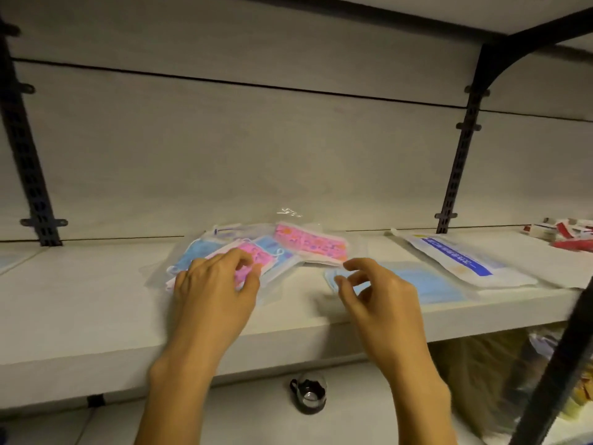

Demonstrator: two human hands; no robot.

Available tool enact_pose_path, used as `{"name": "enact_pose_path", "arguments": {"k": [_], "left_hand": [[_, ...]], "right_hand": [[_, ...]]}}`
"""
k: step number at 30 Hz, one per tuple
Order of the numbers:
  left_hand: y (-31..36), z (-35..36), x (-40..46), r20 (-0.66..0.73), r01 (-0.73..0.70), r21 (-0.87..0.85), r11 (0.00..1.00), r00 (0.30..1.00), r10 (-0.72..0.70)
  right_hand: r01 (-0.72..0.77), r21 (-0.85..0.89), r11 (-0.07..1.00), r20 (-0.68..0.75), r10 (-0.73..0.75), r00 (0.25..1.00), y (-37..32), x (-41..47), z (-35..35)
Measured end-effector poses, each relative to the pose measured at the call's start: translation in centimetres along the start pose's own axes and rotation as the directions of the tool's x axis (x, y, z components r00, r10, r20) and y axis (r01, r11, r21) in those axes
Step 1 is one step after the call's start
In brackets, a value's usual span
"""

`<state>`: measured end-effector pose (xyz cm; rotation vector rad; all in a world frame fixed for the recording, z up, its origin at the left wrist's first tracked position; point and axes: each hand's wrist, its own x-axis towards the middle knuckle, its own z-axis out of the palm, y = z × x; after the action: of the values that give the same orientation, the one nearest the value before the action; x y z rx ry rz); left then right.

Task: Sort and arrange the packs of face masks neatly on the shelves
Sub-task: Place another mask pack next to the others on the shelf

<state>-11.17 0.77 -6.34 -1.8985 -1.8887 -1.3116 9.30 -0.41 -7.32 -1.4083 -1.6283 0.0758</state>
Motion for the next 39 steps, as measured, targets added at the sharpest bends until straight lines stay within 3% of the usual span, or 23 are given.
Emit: {"name": "enact_pose_path", "arguments": {"k": [6, 11, 13, 17, 20, 25, 28, 32, 39], "left_hand": [[-1.1, -0.3, 3.0, 0.078, 0.181, 0.305, 0.935, 0.974, -0.214], [-1.8, -0.3, 3.7, 0.233, 0.270, 0.488, 0.830, 0.876, -0.422], [-1.8, -0.2, 3.5, 0.225, 0.295, 0.516, 0.804, 0.859, -0.459], [-1.2, -0.7, 3.8, 0.110, 0.309, 0.558, 0.770, 0.893, -0.437], [-0.4, -0.8, 4.4, 0.088, 0.307, 0.555, 0.773, 0.902, -0.422], [1.0, -0.8, 4.6, 0.047, 0.268, 0.421, 0.866, 0.948, -0.316], [1.4, -0.9, 4.5, 0.095, 0.311, 0.297, 0.903, 0.931, -0.352], [1.2, -0.7, 4.6, 0.155, 0.308, 0.290, 0.906, 0.919, -0.362], [2.8, -0.2, 4.1, 0.091, 0.307, 0.251, 0.918, 0.936, -0.339]], "right_hand": [[0.085, -0.012, 0.996, 0.095, -0.083, 0.992, 3.3, 4.8, -1.0], [0.168, 0.005, 0.986, 0.150, -0.167, 0.974, 5.5, 6.9, -1.2], [0.186, 0.007, 0.983, 0.185, -0.184, 0.965, 6.2, 7.3, -1.2], [0.201, -0.015, 0.979, 0.244, -0.192, 0.951, 7.6, 8.3, -2.0], [0.204, -0.050, 0.978, 0.252, -0.185, 0.950, 8.1, 9.2, -3.0], [0.188, -0.103, 0.977, 0.255, -0.157, 0.954, 8.9, 10.1, -4.2], [0.182, -0.103, 0.978, 0.250, -0.152, 0.956, 9.2, 10.2, -4.7], [0.164, -0.140, 0.976, 0.293, -0.117, 0.949, 9.6, 11.1, -5.5], [0.221, -0.365, 0.904, 0.533, 0.008, 0.846, 10.6, 13.4, -6.9]]}}
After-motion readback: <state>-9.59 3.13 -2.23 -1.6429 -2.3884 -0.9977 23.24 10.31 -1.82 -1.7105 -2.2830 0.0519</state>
